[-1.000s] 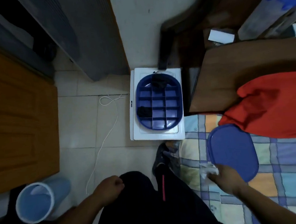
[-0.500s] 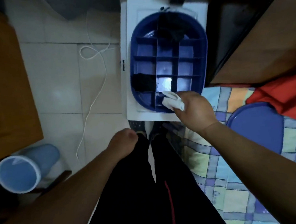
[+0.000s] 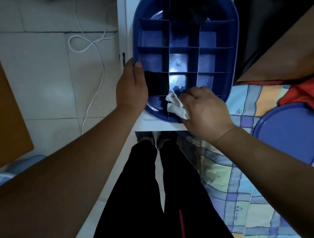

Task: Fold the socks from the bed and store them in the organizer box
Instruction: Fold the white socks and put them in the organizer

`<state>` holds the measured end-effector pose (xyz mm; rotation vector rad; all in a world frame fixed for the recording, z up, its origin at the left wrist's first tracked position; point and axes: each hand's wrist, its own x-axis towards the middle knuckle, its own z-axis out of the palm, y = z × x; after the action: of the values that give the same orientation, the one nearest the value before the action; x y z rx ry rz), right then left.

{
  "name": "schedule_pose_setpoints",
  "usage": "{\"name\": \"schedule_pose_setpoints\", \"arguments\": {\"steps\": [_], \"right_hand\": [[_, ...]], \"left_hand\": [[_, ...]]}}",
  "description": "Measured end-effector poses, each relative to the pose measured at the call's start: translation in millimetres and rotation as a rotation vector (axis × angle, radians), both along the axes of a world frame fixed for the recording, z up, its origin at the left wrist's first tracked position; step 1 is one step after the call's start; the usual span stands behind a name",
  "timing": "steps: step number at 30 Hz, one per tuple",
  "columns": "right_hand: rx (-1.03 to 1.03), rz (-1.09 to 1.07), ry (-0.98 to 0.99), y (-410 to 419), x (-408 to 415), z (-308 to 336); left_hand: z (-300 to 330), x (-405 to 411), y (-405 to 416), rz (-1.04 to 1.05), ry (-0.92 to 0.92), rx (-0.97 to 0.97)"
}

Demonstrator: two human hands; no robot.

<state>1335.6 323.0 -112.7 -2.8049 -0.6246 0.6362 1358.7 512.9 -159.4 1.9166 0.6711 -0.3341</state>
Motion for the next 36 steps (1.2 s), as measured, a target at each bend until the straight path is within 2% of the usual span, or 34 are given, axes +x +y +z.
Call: {"name": "schedule_pose_setpoints", "arguments": {"steps": [8, 18, 26, 33, 36], "right_hand": [[-0.164, 0.100, -0.135, 3, -1, -15], [0.127, 0.098, 0.002, -7, -3, -1], [0.058, 0.202, -0.183, -7, 3, -24], [0.166, 0.125, -0.056, -15, -6, -20], [0.199, 0.097, -0.068, -19, -9, -18]], "left_hand": [[-20, -2, -6, 0.097, -0.069, 0.058], [-21, -1, -6, 0.112, -0.088, 0.054], [-22, -2, -6, 0.108, -0.083, 0.057], [-21, -3, -6, 0.105, -0.087, 0.054], [-22, -2, -6, 0.098, -0.086, 0.071]]}}
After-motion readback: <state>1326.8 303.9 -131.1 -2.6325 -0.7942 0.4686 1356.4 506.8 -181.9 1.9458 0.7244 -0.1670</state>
